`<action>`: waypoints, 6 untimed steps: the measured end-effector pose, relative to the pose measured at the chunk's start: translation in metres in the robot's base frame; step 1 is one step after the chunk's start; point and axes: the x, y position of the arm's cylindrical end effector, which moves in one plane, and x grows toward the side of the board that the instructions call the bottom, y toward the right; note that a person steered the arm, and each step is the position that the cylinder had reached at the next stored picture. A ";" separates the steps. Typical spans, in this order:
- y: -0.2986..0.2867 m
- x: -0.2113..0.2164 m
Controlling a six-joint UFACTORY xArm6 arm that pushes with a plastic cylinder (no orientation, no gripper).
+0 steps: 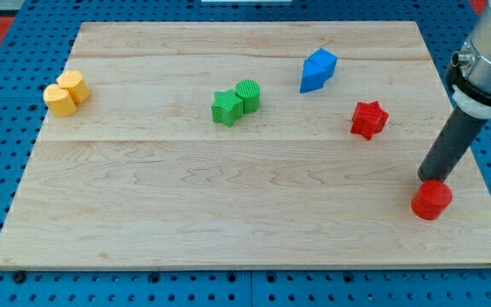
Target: Push the red star into the blue blocks
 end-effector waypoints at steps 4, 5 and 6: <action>-0.011 -0.025; -0.024 -0.048; -0.044 -0.063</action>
